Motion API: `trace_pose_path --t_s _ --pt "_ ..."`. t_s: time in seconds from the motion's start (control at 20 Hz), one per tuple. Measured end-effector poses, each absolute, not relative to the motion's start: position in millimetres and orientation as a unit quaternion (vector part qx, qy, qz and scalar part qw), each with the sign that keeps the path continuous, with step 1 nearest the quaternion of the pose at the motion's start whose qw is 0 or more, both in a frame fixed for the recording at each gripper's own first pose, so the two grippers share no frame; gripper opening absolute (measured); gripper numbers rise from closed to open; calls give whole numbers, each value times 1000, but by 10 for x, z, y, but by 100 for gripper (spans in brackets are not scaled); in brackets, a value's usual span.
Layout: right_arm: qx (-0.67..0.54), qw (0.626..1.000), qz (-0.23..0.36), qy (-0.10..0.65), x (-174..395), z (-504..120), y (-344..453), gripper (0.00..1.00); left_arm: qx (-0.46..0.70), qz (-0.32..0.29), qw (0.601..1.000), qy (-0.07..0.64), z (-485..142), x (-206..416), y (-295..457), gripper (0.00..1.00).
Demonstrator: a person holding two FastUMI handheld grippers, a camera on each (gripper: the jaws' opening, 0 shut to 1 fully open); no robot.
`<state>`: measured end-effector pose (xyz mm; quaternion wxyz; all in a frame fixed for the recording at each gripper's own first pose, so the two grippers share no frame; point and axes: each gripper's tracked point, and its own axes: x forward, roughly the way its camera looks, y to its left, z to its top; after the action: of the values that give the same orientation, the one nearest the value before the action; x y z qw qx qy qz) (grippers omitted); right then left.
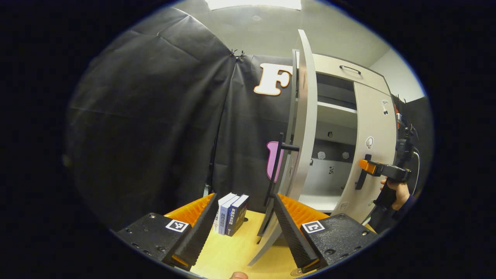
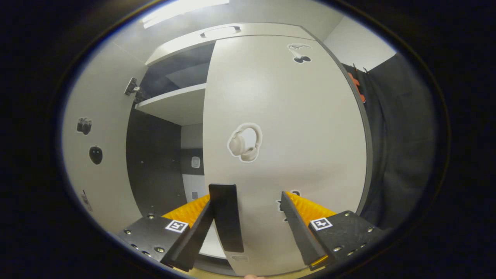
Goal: Grasp the bottle in the cabinet with the left hand and place it on the coaster, then close the right door with the right hand and the left door with the left hand.
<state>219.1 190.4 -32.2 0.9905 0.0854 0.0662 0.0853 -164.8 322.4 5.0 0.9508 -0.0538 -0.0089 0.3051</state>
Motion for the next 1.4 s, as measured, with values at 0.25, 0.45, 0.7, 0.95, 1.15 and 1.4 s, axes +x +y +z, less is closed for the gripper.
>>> trace_pose_path --t_s 0.25,0.45,0.7,0.95,1.15,1.4 --pt "92 988 109 64 2118 -322 1922 100 -35 270 960 -56 479 -1456 3303 85" --pt "117 983 125 68 1976 -288 1875 100 -20 226 971 -79 758 -1225 3367 85" --pt "93 990 98 34 1719 -128 1494 100 -25 150 987 -54 750 -1079 3238 83" --pt "111 991 70 34 1570 -62 1029 100 -36 71 996 -43 729 -781 2755 87" --pt "107 993 42 38 1415 -87 610 100 -50 26 997 -43 684 -451 2353 87" --pt "112 993 1 39 1277 -68 52 100 -68 5 997 -33 624 -6 2084 93"
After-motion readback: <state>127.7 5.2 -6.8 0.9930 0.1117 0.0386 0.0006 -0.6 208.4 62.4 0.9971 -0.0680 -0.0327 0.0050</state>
